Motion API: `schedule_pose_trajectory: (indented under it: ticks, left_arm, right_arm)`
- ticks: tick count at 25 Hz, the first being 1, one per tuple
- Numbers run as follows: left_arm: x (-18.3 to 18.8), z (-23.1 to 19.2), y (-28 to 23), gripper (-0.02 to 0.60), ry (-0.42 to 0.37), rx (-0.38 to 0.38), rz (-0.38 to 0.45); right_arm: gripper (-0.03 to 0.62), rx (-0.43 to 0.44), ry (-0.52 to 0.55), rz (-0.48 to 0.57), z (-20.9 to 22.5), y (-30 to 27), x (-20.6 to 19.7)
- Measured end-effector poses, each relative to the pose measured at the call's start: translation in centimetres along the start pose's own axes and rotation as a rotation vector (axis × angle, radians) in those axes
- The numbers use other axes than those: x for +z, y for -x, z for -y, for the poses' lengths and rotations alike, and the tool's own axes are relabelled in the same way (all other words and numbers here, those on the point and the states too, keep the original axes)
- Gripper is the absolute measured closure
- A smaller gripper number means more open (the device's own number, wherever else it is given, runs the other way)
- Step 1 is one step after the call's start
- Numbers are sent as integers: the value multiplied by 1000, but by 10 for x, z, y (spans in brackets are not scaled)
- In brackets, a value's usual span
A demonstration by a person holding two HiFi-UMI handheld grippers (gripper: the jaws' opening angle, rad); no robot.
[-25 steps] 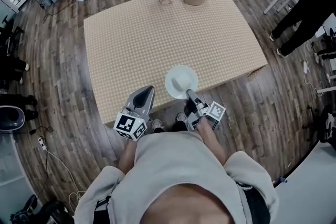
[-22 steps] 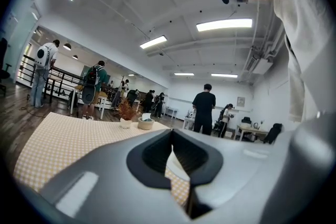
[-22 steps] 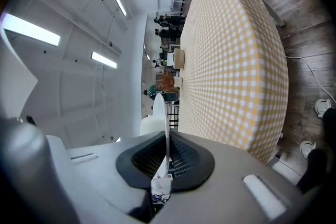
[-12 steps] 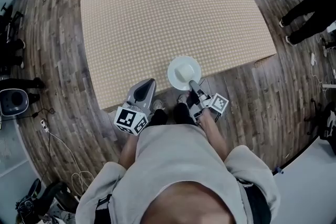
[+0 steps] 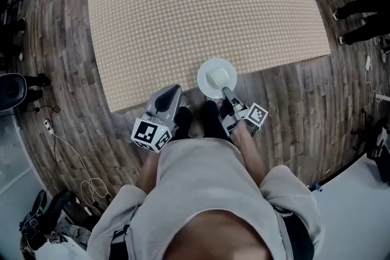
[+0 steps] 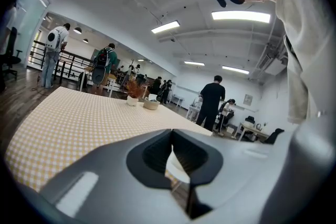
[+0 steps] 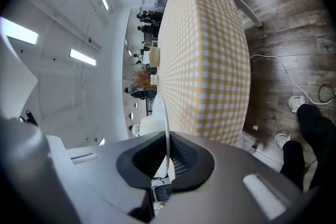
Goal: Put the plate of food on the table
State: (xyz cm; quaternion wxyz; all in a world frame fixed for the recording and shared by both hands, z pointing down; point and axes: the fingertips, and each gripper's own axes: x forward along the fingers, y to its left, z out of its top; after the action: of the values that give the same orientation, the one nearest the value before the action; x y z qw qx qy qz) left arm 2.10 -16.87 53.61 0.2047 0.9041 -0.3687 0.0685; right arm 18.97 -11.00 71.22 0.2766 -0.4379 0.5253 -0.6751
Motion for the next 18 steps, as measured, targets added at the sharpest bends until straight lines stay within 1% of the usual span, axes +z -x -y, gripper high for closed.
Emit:
schedule_pose_trajectory:
  ticks: [9,18]
  left_arm:
    - [-19,-14,-1,572,34,21,-31]
    - [-16,-27,-4,572,56,47,-23]
  right_arm:
    - [583,-54,7,-26,23,-5,-4]
    - [583,-75,49,-37,17,-41,17]
